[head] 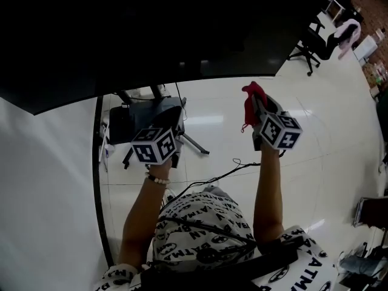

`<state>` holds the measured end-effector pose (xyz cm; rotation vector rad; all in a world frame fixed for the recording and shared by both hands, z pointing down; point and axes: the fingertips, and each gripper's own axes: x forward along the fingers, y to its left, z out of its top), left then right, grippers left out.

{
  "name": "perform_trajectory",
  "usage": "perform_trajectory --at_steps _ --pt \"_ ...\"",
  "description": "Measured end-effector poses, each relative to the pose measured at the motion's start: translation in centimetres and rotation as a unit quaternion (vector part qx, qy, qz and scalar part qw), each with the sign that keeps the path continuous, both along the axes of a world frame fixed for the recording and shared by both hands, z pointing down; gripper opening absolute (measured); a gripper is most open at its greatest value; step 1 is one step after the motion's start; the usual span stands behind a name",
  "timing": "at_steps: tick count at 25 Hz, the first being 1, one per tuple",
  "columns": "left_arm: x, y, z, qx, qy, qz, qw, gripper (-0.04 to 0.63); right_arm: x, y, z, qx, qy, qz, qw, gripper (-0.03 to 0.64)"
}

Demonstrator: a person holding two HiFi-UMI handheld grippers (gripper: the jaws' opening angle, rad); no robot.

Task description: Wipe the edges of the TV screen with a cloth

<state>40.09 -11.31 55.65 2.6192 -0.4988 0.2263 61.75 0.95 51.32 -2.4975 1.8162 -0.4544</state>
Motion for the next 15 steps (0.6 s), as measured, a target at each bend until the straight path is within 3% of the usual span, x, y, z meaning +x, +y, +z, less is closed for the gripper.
perform_trajectory --at_steps 8,15 --pt "-2.6 0.2 0.4 0.023 -0.011 -0.007 0.9997 0.002 -8.2 -2.9 1.5 -0.017 -0.006 -0.047 0.999 0.064" --pt "-4.2 -0.6 0.6 0.017 -0.004 -0.009 0.9998 0.002 -10.5 -3.7 2.7 -0.048 0.013 -0.051 0.997 0.065"
